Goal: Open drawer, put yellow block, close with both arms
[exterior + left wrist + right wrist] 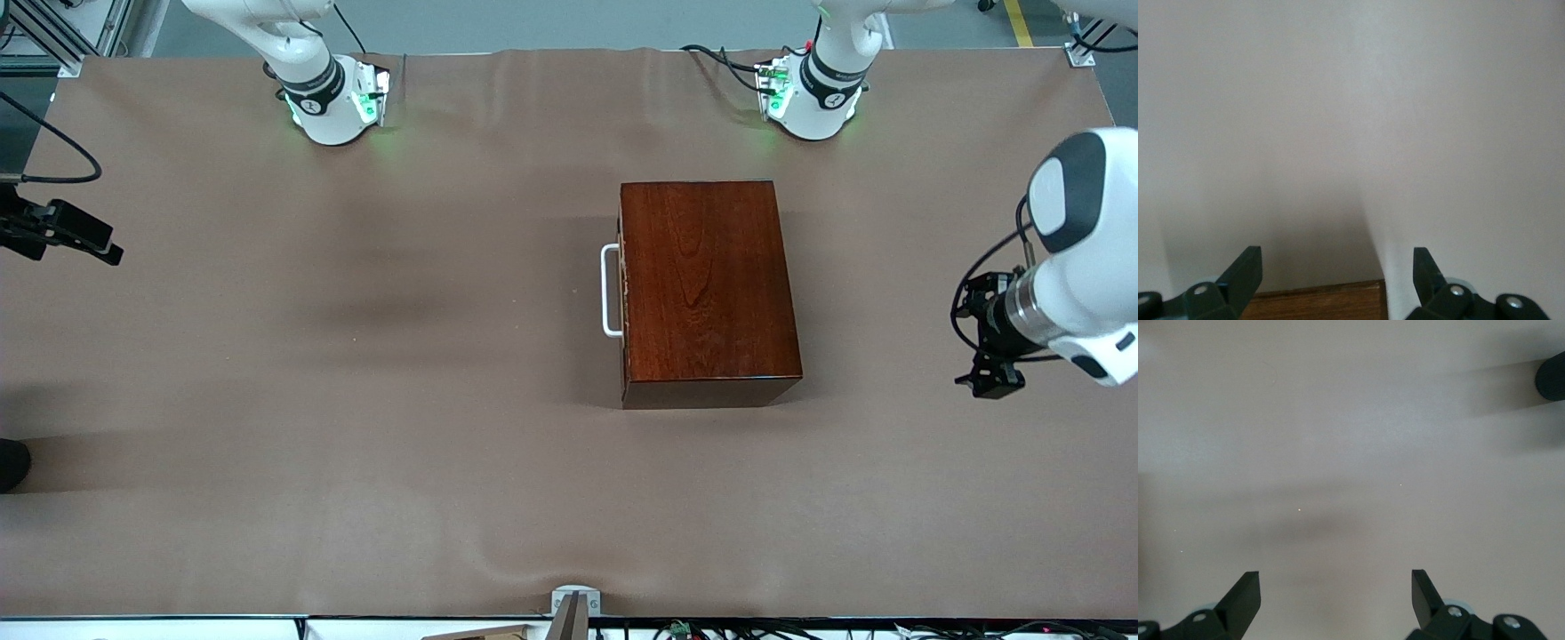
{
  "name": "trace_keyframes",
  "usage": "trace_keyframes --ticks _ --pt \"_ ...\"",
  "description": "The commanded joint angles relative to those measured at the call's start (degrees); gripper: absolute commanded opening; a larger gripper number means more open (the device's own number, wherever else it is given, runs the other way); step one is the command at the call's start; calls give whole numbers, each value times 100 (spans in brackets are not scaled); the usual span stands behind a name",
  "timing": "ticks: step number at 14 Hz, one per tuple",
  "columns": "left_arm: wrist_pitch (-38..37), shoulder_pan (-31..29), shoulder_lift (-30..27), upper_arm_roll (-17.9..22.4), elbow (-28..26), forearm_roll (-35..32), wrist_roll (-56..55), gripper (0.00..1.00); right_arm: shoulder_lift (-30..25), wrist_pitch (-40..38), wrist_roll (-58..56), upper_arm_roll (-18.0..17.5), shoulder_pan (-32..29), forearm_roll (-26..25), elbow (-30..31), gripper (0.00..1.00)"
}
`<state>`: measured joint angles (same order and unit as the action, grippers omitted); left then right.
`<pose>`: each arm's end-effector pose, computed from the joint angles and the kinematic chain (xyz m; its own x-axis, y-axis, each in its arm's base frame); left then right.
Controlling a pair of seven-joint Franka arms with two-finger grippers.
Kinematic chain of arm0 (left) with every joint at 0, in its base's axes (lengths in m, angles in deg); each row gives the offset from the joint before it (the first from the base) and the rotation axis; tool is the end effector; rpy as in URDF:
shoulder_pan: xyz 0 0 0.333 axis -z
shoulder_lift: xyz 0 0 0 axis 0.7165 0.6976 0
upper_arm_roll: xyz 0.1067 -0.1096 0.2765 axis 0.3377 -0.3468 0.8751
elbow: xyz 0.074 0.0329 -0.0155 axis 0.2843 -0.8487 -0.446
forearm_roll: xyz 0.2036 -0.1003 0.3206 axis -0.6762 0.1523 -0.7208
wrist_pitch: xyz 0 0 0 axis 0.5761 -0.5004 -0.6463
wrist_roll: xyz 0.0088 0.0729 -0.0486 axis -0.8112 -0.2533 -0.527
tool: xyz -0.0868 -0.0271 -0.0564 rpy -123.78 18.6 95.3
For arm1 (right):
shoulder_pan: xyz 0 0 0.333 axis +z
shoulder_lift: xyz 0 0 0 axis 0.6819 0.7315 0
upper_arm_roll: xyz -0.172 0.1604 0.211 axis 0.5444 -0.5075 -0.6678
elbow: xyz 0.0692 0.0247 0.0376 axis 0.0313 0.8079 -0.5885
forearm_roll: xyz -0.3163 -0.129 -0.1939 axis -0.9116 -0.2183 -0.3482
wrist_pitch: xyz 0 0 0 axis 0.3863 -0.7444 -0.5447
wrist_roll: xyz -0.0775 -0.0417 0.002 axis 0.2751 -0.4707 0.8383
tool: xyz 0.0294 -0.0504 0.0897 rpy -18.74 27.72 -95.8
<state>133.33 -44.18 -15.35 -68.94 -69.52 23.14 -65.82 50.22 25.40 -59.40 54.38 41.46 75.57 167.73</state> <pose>0.6310 -0.0280 0.4766 0.1859 0.9790 0.0833 0.9825 -0.1841 -0.0298 0.5644 -0.0335 0.6312 0.9958 -0.0909 0.0108 -0.0907 -0.9957 -0.0191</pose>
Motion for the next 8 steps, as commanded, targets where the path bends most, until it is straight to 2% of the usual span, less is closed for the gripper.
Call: trace_keyframes --ticks 1,4,8 --pt "595 -61 -936 -58 -1248 227 813 100 -36 -18 1 -73 -102 -28 13 100" --pt "676 -53 -1262 -67 -1548 271 1876 100 -36 -27 -8 -73 -102 -28 13 100" --pt "606 -44 -1473 -67 -1619 447 3405 100 -36 -35 1 -73 -102 -28 13 100"
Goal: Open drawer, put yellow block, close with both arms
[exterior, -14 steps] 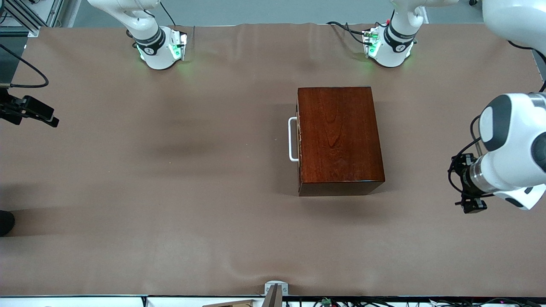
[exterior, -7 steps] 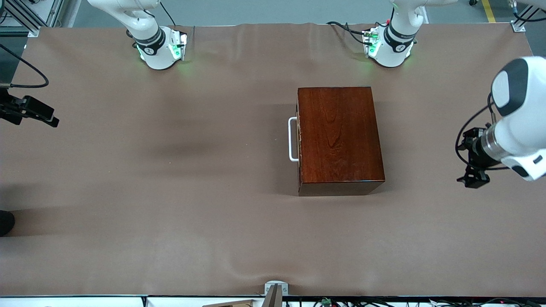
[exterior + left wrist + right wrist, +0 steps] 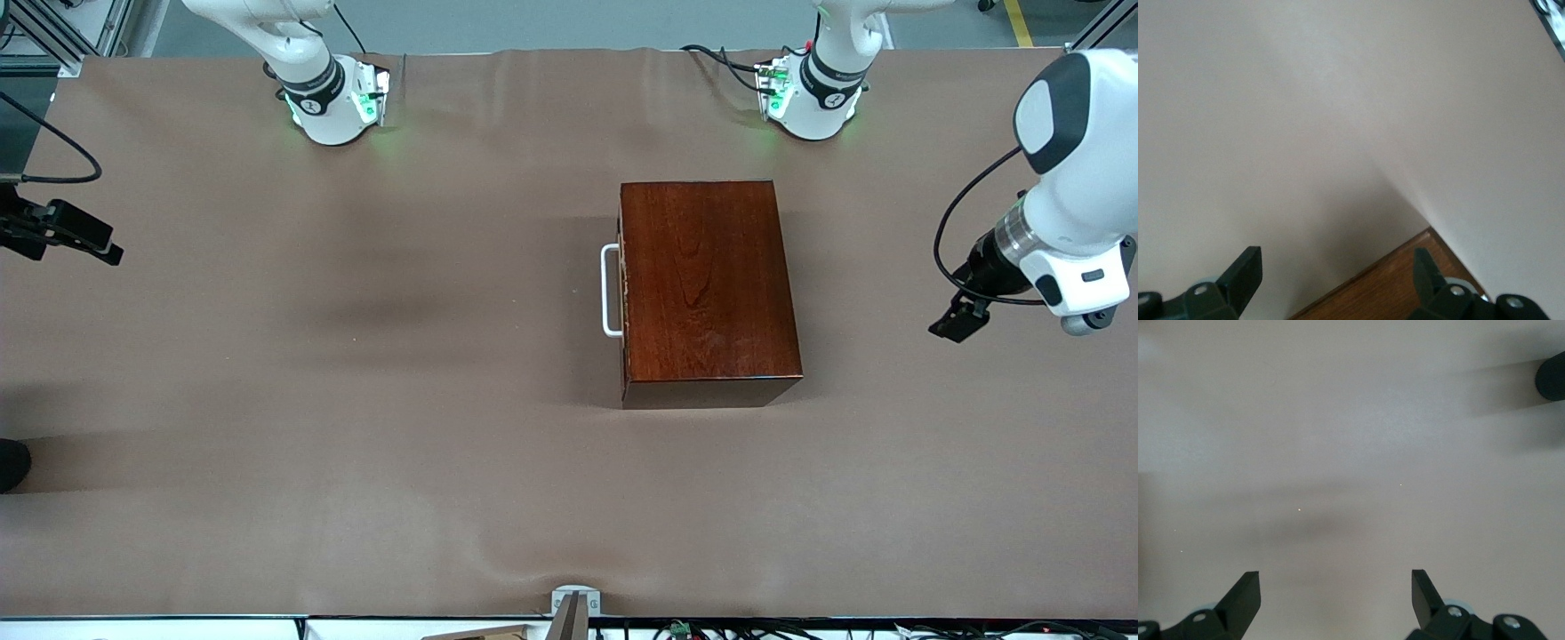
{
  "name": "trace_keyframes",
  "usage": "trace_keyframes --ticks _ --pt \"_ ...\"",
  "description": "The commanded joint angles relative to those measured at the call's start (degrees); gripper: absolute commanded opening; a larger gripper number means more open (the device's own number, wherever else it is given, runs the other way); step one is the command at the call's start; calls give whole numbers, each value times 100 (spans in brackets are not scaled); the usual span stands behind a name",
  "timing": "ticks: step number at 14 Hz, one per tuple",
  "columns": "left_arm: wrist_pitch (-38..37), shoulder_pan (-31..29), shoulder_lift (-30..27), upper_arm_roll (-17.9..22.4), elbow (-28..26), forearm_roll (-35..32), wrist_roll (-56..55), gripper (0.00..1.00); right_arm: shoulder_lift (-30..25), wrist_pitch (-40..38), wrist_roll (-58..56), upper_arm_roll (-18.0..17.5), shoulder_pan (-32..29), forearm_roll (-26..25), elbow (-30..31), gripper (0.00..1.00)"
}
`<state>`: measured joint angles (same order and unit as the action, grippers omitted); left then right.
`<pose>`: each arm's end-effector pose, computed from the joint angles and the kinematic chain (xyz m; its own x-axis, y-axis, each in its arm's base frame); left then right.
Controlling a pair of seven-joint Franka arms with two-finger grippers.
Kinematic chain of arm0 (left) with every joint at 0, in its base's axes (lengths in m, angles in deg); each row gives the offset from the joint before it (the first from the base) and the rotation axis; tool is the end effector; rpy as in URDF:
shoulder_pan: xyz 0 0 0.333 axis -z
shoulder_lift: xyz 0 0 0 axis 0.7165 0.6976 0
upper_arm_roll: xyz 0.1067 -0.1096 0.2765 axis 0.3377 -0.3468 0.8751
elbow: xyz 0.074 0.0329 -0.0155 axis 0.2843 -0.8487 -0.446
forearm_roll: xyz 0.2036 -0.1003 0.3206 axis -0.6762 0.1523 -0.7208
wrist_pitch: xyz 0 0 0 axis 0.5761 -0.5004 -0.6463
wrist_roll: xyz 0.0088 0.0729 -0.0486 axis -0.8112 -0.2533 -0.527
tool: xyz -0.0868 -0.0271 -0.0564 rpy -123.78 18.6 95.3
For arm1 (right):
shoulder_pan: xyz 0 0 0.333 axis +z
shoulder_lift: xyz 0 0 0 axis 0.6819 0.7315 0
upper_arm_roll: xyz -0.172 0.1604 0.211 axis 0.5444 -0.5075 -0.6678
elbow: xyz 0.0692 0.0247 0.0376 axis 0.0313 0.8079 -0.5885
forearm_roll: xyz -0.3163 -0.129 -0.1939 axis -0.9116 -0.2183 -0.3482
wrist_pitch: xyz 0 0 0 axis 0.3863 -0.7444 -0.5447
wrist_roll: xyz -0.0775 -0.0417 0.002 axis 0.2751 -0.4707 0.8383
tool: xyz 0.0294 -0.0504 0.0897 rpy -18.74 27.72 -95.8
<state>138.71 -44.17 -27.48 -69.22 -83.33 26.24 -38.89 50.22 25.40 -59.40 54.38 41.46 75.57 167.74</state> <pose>0.5723 -0.0336 0.4966 0.6032 0.7955 0.0576 0.7962 -0.6049 0.0151 0.5644 -0.0335 0.6311 0.9958 -0.0909 0.0107 -0.0907 -0.9957 -0.0191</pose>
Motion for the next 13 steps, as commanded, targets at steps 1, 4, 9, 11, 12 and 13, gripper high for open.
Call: trace_keyframes --ticks 1,4,9,11,12,13 --pt "41 -45 -296 -38 -290 137 1108 100 -36 -26 1 -74 -102 -28 12 100" --pt "-91 -45 -296 -38 -239 137 2041 100 -36 -26 1 -74 -102 -28 21 100" --pt "-477 -54 -384 -38 -186 295 3377 100 -36 -35 1 -74 -102 -28 12 100" --pt "-758 -45 -402 -29 -98 295 3991 100 -36 -26 -8 -74 -102 -28 12 100" --pt "-872 -54 -367 -21 -28 304 4281 100 -36 -26 1 -74 -102 -28 12 100" --pt "-934 -54 -341 -12 34 304 4511 100 -36 -26 -8 -74 -102 -28 12 100"
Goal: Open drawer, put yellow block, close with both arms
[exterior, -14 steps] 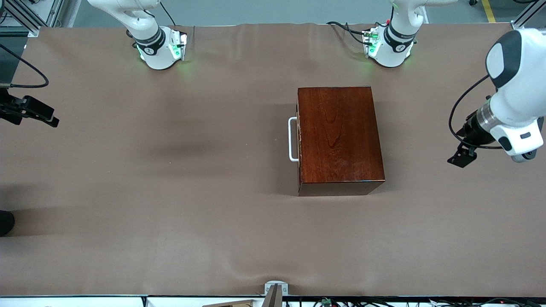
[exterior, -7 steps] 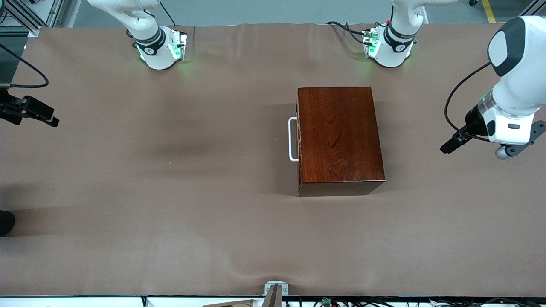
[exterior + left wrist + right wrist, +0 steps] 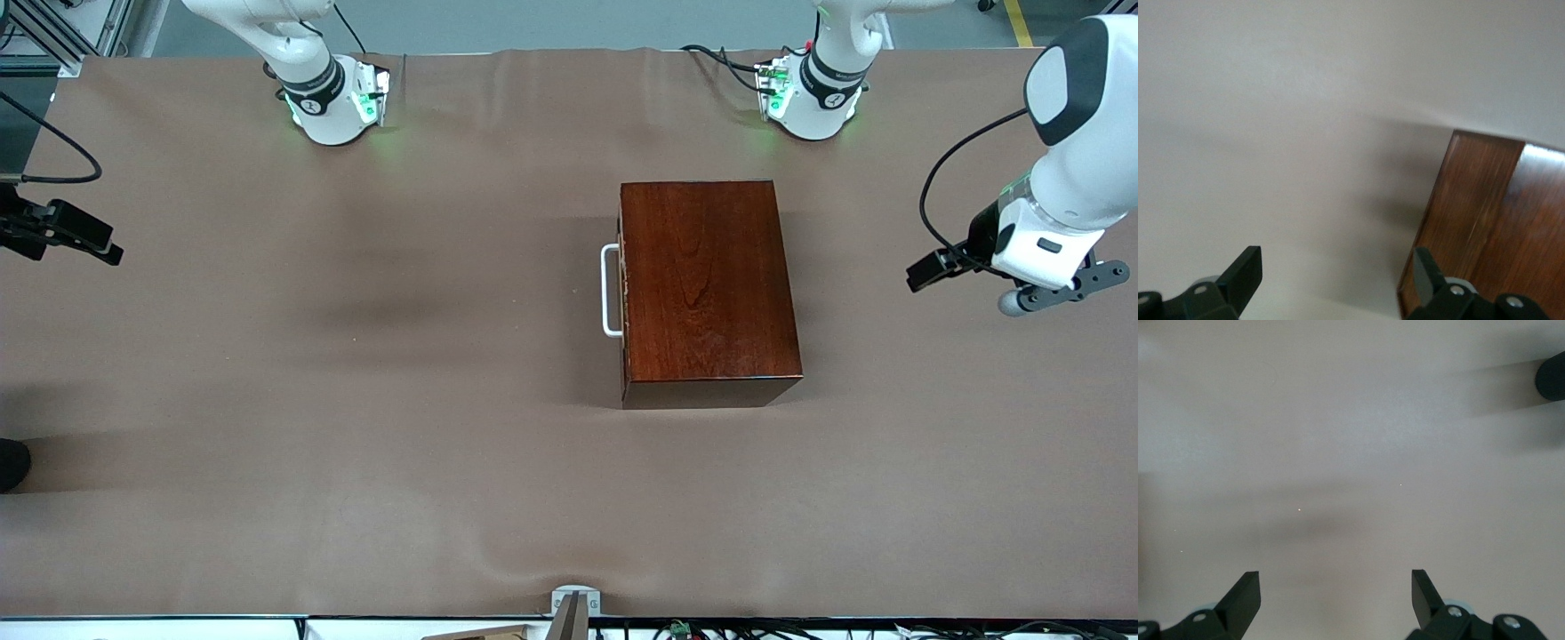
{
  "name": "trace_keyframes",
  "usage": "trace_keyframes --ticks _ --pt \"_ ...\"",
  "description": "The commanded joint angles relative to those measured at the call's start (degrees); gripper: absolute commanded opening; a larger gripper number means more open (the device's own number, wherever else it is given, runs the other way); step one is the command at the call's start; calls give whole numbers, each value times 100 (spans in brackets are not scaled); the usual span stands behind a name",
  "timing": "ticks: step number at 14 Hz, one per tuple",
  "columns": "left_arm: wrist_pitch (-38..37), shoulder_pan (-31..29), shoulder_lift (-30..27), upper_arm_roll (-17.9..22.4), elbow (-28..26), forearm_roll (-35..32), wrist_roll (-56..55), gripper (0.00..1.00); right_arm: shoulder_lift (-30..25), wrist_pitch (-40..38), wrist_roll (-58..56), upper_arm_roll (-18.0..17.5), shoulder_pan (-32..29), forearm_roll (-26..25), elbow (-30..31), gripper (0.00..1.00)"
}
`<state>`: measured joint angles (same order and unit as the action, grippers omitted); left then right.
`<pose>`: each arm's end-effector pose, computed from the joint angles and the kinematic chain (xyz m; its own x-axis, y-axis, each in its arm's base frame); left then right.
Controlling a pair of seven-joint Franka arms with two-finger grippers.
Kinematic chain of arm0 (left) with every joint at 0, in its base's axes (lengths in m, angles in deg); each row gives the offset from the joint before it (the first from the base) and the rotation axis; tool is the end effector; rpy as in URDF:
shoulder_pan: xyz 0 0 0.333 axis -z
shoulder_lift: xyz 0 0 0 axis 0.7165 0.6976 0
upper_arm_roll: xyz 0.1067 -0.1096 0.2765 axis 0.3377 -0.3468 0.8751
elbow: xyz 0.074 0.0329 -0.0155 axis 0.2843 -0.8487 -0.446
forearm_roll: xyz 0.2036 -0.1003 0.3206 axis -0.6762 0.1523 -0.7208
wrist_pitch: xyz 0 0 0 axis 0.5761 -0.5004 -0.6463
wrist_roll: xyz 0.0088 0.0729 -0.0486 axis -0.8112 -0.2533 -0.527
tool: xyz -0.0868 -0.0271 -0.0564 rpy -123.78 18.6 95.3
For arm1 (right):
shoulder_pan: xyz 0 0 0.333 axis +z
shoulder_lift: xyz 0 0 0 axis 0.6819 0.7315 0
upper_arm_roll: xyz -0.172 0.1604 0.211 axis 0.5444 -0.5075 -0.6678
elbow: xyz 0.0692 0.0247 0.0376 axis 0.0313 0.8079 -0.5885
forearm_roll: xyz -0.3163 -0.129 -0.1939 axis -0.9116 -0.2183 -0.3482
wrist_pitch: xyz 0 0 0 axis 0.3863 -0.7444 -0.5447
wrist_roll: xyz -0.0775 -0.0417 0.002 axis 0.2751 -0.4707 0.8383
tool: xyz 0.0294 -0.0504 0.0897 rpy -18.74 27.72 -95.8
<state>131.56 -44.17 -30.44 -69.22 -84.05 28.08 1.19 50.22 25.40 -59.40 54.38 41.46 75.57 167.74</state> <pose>0.5482 -0.0344 0.5085 0.9720 0.2322 -0.0361 0.2314 -0.9726 -0.0239 0.5644 -0.0335 0.6311 0.9958 -0.0909 0.0107 -0.0907 -0.9957 -0.0191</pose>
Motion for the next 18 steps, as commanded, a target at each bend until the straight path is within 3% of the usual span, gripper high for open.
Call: trace_keyframes --ticks 1,9,18 --pt "-290 -54 -36 -12 176 111 688 100 -36 -35 1 -74 -102 -28 12 100" --pt "-1466 -27 404 -3 1528 32 1085 100 -36 -35 1 -74 -102 -28 12 100" --pt "-1899 34 404 -21 2066 -82 1604 100 -36 -35 1 -74 -102 -28 12 100"
